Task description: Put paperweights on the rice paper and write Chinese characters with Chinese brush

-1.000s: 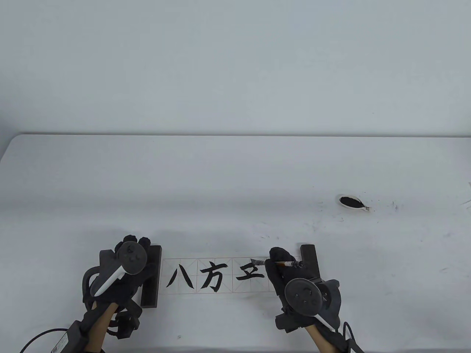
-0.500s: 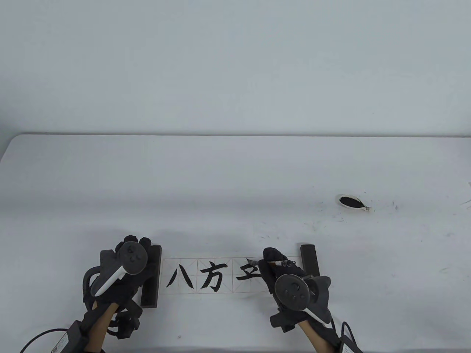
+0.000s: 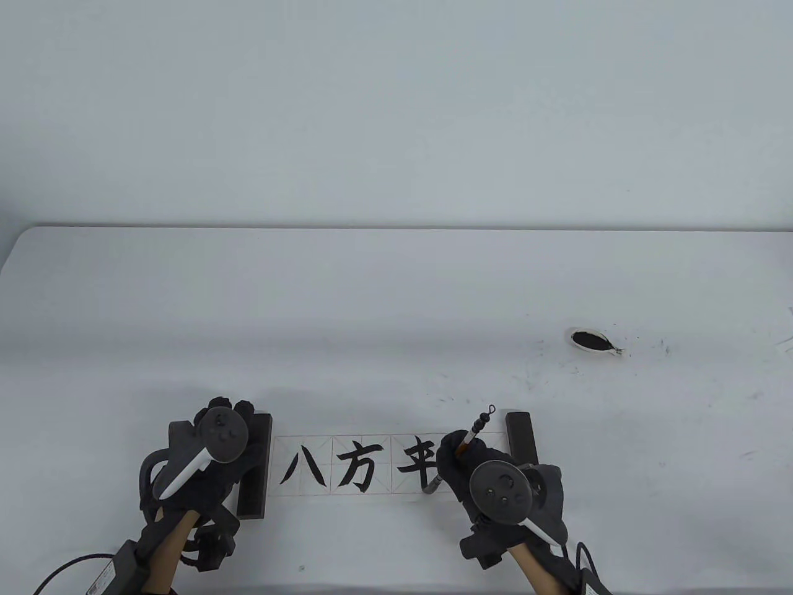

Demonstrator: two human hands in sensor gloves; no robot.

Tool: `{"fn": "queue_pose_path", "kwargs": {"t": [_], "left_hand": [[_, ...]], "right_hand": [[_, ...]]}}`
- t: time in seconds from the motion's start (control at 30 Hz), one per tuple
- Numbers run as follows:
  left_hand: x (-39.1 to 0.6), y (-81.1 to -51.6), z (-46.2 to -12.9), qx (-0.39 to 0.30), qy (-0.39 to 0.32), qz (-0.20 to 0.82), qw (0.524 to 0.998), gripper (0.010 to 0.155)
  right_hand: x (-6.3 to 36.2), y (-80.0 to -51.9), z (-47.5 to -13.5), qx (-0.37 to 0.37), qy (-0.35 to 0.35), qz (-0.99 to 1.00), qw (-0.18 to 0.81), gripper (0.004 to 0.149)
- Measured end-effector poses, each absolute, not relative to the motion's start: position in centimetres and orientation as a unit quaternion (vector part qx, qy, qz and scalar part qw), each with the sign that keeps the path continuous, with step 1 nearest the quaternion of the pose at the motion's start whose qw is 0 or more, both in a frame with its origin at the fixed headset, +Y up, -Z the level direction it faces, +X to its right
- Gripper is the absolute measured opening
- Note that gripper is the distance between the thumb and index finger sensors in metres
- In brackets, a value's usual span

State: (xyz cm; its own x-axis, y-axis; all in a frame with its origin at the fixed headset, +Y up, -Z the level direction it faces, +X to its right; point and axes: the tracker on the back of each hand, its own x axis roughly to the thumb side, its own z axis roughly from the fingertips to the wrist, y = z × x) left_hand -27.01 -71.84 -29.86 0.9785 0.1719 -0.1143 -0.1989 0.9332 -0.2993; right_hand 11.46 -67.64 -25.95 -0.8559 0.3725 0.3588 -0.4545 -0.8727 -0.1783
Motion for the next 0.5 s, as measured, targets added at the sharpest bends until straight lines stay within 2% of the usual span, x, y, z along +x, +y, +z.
{"fn": "queue_pose_path", "kwargs": {"t": [0.13,0.23,0.3,0.5], "left_hand": [[-27.0,-71.8,-29.9,-0.156,0.043,0.094,0.982,0.079],[-27.0,-71.8,-29.9,-0.157,0.043,0.095,0.982,0.079],[-27.0,-71.9,-29.9,-0.157,0.043,0.095,0.982,0.079],[-27.1,-71.9,-29.9,-0.157,0.045,0.096,0.982,0.079]], "right_hand": [[11.7,-67.5,-25.9,0.157,-0.131,0.953,0.223,0.038],[12.2,-67.0,-25.3,0.149,-0.213,0.931,0.258,0.038],[12.2,-66.6,-25.0,0.149,-0.232,0.928,0.251,0.039],[11.2,-67.4,-24.8,0.171,-0.221,0.94,0.193,0.04]]}}
